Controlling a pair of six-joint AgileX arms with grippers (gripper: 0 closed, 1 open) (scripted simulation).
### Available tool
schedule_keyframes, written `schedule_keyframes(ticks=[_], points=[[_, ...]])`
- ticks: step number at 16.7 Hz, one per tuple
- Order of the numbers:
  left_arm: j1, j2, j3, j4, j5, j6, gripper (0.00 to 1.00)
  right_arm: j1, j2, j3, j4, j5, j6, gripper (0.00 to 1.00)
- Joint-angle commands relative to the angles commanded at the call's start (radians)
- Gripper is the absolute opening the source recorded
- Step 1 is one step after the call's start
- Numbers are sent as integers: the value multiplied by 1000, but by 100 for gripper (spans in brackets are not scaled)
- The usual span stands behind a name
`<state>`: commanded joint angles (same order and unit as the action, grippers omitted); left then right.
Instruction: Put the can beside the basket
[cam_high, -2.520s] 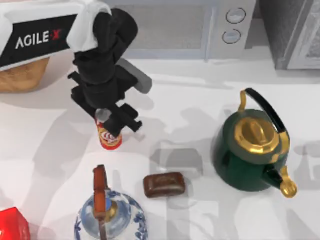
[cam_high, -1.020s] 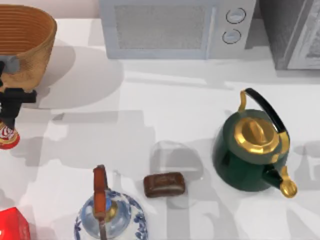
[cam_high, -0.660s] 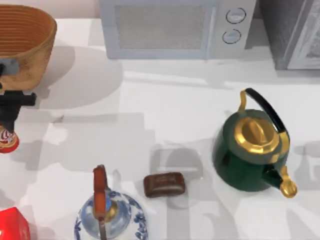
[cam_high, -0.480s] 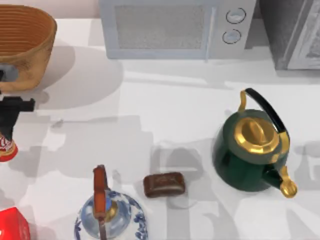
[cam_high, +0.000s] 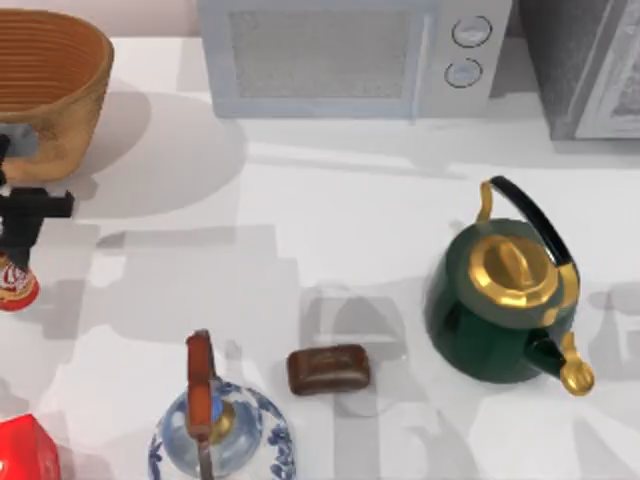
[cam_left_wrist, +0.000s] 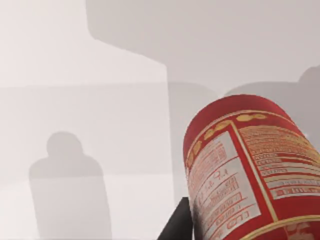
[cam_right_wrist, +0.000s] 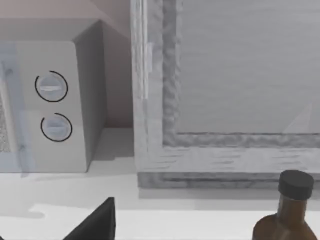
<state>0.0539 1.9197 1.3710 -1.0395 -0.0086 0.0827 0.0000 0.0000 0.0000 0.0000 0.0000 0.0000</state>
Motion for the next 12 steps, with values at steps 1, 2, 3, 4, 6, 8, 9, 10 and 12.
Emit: schedule_keyframes(ticks=[1,2,3,4,6,8,9,10,12], points=[[0,6,6,15,2,-2,0,0,0,0,0,0,0,100],[0,8,9,22,4,-3,0,0,0,0,0,0,0,100],[0,8,9,22,4,-3,0,0,0,0,0,0,0,100],[0,8,9,22,4,-3,0,0,0,0,0,0,0,100],[0,8,9,22,4,-3,8,0,0,0,0,0,0,100],[0,8,9,22,4,-3,23,0,0,0,0,0,0,100],[0,8,9,22,4,-3,30,0,0,0,0,0,0,100],[0,8,9,22,4,-3,38,0,0,0,0,0,0,100],[0,8,9,22,4,-3,53,0,0,0,0,0,0,100]])
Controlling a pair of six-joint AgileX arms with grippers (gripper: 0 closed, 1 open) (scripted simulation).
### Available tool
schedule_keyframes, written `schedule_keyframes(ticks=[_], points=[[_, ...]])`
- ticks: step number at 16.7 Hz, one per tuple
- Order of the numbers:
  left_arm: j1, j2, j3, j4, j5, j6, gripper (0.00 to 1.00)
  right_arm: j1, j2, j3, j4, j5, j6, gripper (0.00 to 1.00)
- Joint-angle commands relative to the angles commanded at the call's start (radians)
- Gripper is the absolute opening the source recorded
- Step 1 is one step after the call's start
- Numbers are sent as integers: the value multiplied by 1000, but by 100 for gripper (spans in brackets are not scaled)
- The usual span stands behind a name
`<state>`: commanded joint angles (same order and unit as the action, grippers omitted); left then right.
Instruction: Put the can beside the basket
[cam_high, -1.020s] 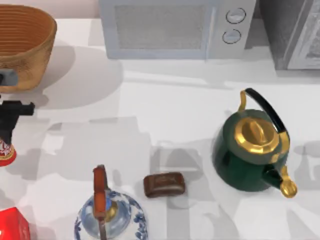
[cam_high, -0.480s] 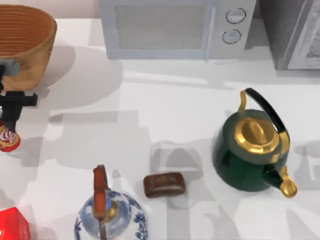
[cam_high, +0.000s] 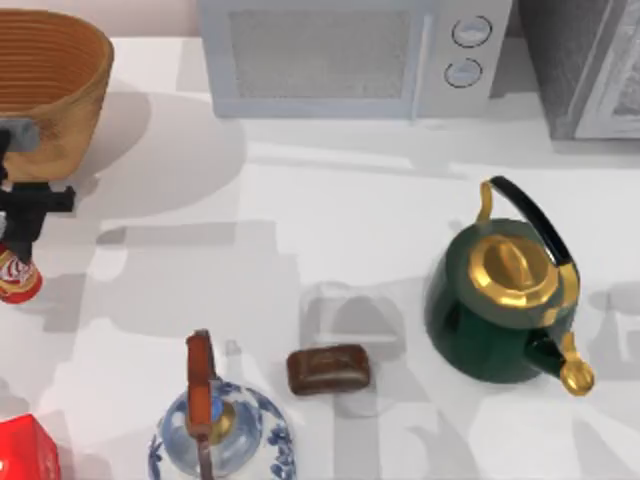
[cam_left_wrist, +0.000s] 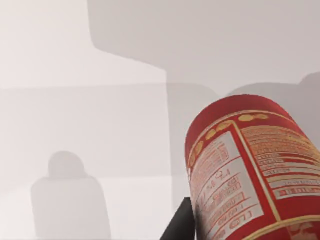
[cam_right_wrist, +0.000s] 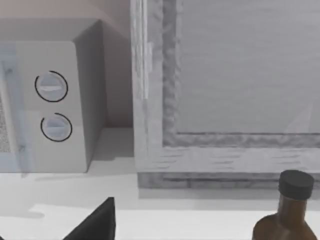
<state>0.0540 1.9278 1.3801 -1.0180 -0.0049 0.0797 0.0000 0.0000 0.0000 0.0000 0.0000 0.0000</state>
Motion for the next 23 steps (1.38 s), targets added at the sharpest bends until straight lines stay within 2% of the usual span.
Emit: schedule_keyframes(ticks=[6,16,23], points=[[0,0,0,0,0,0,98,0,0,0,0,0,0,100],[0,0,0,-2,0,0,100,0,0,0,0,0,0,100],[1,-7,12,-138,-27,6,100,0,0,0,0,0,0,100]])
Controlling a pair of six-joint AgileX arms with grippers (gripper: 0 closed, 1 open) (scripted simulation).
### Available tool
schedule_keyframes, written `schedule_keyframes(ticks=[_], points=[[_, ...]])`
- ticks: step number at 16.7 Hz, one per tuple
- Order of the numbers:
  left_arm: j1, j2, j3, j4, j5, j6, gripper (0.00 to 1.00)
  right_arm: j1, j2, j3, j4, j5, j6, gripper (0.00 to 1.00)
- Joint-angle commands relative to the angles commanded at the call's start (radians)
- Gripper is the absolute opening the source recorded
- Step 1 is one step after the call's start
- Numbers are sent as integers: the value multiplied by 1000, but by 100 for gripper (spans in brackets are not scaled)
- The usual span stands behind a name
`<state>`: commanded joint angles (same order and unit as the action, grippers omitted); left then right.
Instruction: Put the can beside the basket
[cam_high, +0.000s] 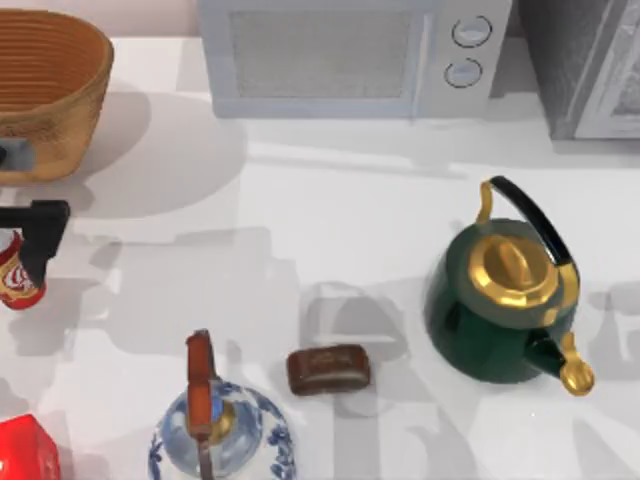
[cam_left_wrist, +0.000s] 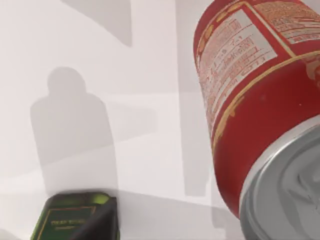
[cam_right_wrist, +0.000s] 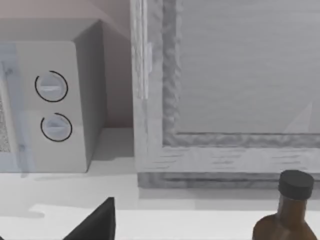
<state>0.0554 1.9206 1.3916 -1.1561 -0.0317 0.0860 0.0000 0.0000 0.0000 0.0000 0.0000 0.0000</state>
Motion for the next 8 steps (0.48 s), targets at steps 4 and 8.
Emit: schedule_keyframes(ticks=[4,8], points=[[0,-14,49,-37,6,-4,100,0,0,0,0,0,0,100],[-3,-28,103,-12,27,-8,100,0,0,0,0,0,0,100]])
